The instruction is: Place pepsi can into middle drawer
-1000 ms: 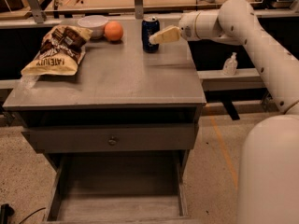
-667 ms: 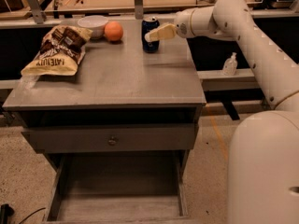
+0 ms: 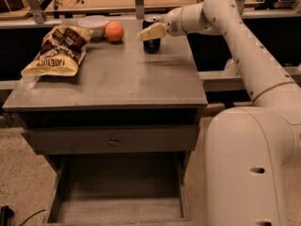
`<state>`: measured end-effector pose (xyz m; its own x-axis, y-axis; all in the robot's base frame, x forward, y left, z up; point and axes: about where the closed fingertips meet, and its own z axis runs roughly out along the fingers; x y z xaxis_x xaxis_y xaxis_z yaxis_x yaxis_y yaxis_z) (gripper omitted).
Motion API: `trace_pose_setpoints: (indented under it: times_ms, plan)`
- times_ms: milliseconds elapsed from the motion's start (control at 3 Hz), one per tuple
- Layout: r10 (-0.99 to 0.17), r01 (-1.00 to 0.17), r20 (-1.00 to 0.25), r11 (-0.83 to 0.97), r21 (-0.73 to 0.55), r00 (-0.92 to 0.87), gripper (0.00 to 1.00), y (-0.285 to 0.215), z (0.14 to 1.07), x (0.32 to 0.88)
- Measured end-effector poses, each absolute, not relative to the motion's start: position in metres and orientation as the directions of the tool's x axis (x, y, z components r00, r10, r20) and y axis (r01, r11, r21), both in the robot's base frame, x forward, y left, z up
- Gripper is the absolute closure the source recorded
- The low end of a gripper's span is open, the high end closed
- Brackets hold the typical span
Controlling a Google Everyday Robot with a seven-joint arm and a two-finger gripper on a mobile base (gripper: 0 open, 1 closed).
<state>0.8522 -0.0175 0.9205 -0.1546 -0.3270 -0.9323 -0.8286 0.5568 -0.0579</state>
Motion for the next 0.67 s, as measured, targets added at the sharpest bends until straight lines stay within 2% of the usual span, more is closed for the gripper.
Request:
trace_pose_setpoints:
  times_ms: [667]
  plan:
    - [-0.364, -0.870, -0.920, 0.490, -0.057, -0.144, 0.65, 0.0003, 0.9132, 0.8526]
